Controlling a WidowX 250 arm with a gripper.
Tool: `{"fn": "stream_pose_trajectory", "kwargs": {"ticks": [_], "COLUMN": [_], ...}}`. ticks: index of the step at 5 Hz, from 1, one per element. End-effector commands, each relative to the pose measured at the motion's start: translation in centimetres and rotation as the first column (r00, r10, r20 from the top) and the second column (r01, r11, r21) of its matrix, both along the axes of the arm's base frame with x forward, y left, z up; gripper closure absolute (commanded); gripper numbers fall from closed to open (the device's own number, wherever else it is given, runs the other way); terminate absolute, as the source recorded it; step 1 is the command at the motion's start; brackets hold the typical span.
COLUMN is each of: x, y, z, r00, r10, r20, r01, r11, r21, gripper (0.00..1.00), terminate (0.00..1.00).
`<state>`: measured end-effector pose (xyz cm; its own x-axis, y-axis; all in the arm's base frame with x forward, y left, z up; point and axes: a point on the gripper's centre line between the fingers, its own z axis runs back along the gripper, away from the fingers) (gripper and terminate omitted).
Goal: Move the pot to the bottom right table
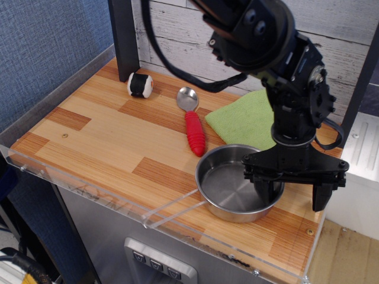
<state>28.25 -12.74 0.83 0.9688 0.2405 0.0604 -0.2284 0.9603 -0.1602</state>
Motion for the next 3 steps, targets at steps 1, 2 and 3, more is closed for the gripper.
{"fn": "stream_pose_trajectory", "kwargs": {"ticks": [1,2,3], "x": [0.2,0.7,1.6], "y": [1.7,1.9,2.2], "z": [3.6,5.8,9.3], "r00": [0.992,0.987,0.975], "r10": [0.104,0.136,0.161], "r20": [0.078,0.088,0.156], "r01": [-0.098,-0.126,-0.141], "r11": [0.992,0.986,0.981], "r21": [-0.078,-0.106,-0.132], "gripper": [0.00,0.00,0.00], "terminate": [0.00,0.00,1.00]}}
